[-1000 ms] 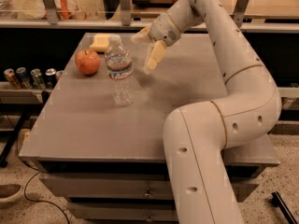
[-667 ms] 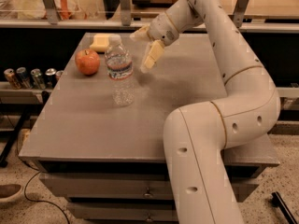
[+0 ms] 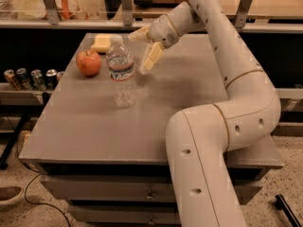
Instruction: Pick apple
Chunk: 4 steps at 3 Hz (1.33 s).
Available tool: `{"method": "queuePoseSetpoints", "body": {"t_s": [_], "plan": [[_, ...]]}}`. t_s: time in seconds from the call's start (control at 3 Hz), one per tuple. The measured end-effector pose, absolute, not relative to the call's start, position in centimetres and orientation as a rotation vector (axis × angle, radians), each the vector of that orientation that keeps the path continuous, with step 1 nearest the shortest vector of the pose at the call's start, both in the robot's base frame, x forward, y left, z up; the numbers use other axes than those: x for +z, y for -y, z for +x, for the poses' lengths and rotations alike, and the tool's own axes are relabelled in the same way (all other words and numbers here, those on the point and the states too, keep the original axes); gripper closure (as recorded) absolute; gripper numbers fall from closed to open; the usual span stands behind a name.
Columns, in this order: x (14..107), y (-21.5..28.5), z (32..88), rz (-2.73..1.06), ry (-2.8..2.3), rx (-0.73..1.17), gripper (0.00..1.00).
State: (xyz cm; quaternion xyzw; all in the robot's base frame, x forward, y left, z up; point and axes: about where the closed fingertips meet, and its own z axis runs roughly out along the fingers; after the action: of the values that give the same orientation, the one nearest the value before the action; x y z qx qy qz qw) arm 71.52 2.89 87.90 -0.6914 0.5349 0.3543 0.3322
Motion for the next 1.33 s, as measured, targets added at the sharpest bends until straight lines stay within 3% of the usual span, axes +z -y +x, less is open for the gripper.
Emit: {"method": "queuePoseSetpoints", "body": {"t_s": [1.33], "plan": [[85.9,-6.7,71.4,-1.784,-1.385,1.075,0.0]]}}
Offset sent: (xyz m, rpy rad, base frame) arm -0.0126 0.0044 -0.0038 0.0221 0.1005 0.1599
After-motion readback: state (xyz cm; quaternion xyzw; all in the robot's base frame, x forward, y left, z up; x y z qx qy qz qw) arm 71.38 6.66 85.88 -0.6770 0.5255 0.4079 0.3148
